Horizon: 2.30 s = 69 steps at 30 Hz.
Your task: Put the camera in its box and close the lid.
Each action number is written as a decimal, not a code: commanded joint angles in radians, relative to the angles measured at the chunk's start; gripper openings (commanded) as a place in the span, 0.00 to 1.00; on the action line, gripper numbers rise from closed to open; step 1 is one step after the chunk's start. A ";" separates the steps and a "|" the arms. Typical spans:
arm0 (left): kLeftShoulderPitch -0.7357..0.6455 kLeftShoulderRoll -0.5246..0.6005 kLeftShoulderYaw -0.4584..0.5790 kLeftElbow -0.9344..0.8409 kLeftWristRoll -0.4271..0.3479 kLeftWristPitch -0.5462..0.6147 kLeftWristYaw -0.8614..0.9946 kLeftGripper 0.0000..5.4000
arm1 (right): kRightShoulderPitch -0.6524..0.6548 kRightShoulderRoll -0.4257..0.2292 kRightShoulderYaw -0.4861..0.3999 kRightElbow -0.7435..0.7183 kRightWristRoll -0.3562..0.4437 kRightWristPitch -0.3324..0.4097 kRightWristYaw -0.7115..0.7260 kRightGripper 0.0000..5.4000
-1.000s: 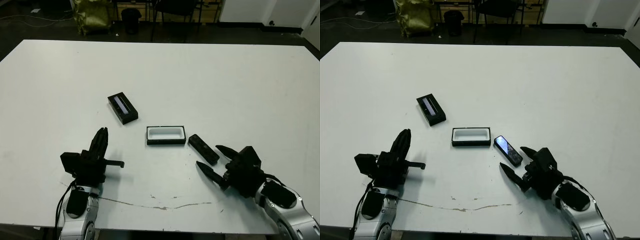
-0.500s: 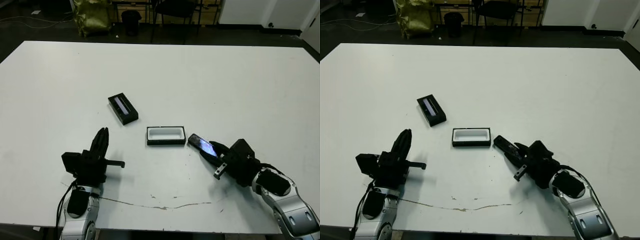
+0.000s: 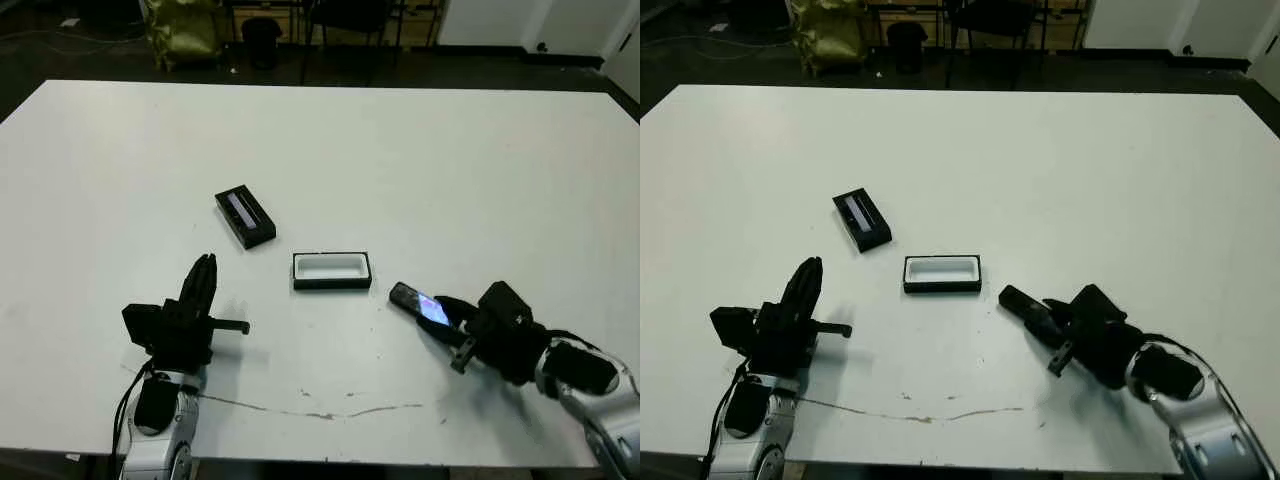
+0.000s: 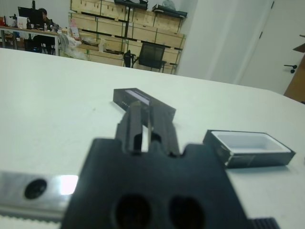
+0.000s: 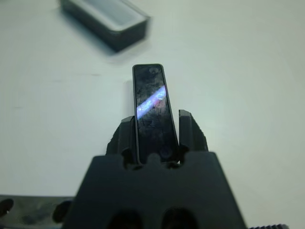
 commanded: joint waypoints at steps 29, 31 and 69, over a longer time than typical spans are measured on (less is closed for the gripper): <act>0.019 0.005 -0.009 -0.002 0.006 0.025 0.015 0.00 | -0.926 0.188 0.331 0.741 -0.123 -0.119 0.484 0.11; 0.020 0.003 -0.007 0.002 -0.002 0.022 0.011 0.00 | -0.945 0.208 0.340 0.797 -0.133 -0.138 0.528 0.11; 0.031 0.000 -0.013 0.005 0.017 0.017 0.017 0.00 | -0.951 0.303 0.320 0.955 -0.217 -0.241 0.658 0.11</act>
